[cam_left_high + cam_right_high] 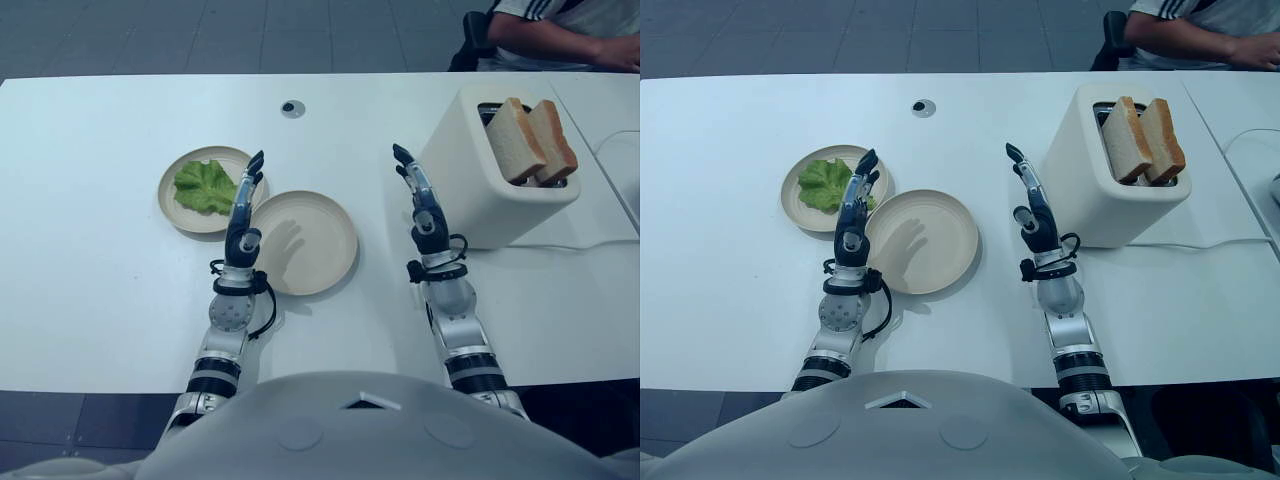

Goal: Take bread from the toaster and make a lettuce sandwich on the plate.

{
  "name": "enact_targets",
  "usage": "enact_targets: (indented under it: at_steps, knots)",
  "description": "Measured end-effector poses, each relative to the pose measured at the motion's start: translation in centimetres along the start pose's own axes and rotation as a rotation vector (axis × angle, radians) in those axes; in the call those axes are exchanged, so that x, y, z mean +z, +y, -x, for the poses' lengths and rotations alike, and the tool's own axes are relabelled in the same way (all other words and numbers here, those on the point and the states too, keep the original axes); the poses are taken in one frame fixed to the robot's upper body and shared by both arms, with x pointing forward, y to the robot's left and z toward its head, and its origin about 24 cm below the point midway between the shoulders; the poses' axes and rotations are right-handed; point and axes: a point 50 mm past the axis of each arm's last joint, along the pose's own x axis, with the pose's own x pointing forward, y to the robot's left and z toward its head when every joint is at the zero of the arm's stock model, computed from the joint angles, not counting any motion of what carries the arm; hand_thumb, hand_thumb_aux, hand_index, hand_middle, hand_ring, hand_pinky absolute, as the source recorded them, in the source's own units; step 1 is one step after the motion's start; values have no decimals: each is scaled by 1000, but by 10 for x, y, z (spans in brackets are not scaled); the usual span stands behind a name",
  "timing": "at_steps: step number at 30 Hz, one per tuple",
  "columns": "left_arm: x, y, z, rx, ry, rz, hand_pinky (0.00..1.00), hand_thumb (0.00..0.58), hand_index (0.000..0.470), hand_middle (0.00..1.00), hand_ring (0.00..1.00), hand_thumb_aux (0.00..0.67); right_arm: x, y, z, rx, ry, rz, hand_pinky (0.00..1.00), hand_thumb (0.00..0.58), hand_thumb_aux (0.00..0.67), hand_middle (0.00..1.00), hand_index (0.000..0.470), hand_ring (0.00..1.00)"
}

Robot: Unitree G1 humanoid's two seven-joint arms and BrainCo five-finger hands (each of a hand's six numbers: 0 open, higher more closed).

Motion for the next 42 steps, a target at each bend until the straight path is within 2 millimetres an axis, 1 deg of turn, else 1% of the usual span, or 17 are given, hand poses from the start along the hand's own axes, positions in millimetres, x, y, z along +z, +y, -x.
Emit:
enact_targets:
  at_steps: [10, 12, 13, 16, 17, 19, 21, 23, 27, 30, 31, 32, 33, 34, 35, 38, 42]
  knots:
    - [-2, -2, -2, -1, -3, 2, 0, 0, 0, 0, 0, 0, -5, -2, 2, 14, 17, 34, 0, 0, 0, 0, 0, 0]
    - [-2, -4, -3, -9, -4, 5, 0, 0, 0, 0, 0, 0, 9, -10, -3, 15, -55, 97, 0, 0, 0, 0, 0, 0]
    - [-2, -4, -4, -14, -5, 6, 0, 0, 0, 0, 0, 0, 26, -22, -10, -27, -139, 140, 0, 0, 0, 0, 0, 0]
    - [-5, -6, -7, -24, -6, 12, 0, 0, 0, 0, 0, 0, 85, -99, -21, -263, -359, 418, 0, 0, 0, 0, 0, 0]
    - [-5, -6, -10, -28, -15, 14, 0, 0, 0, 0, 0, 0, 95, -131, -16, -354, -341, 553, 0, 0, 0, 0, 0, 0]
    - [-5, -8, -13, -34, -26, 18, 0, 0, 0, 0, 0, 0, 99, -175, -7, -465, -229, 799, 0, 0, 0, 0, 0, 0]
    - [-5, -9, -13, -43, -31, 18, 0, 0, 0, 0, 0, 0, 85, -209, 4, -497, -23, 1022, 0, 0, 0, 0, 0, 0]
    - [-4, -10, -13, -49, -35, 19, 0, 0, 0, 0, 0, 0, 58, -220, 17, -470, 180, 1122, 0, 0, 0, 0, 0, 0]
    - [-3, -10, -13, -61, -46, 19, 0, 0, 0, 0, 0, 0, 19, -216, 32, -371, 399, 1195, 0, 0, 0, 0, 0, 0]
    - [-2, -10, -12, -65, -51, 18, 0, 0, 0, 0, 0, 0, 6, -211, 34, -327, 461, 1200, 0, 0, 0, 0, 0, 0]
    - [-2, -10, -12, -66, -55, 17, 0, 0, 0, 0, 0, 0, 5, -211, 30, -311, 461, 1210, 0, 58, 34, 0, 24, 0]
    - [-1, -9, -11, -67, -56, 16, 0, 0, 0, 0, 0, 0, 5, -210, 28, -301, 459, 1214, 4, 422, 321, 4, 225, 4]
    - [-1, -9, -11, -69, -57, 15, 0, 0, 0, 0, 0, 0, 5, -209, 26, -293, 453, 1215, 98, 487, 402, 98, 282, 98]
    - [-1, -8, -10, -70, -56, 13, 0, 0, 0, 0, 0, 0, 7, -207, 23, -285, 435, 1216, 298, 548, 512, 298, 359, 298]
    - [-1, -7, -9, -73, -56, 9, 0, 0, 0, 0, 0, 0, 11, -203, 20, -275, 402, 1220, 890, 580, 670, 890, 470, 890]
    - [0, -5, -7, -74, -57, 2, 0, 0, 0, 0, 0, 0, 20, -191, 13, -250, 330, 1216, 1000, 580, 670, 1000, 470, 1000]
    - [1, -4, -5, -70, -57, 0, 0, 0, 0, 0, 0, 0, 30, -186, 8, -265, 272, 1197, 1000, 580, 670, 1000, 470, 1000]
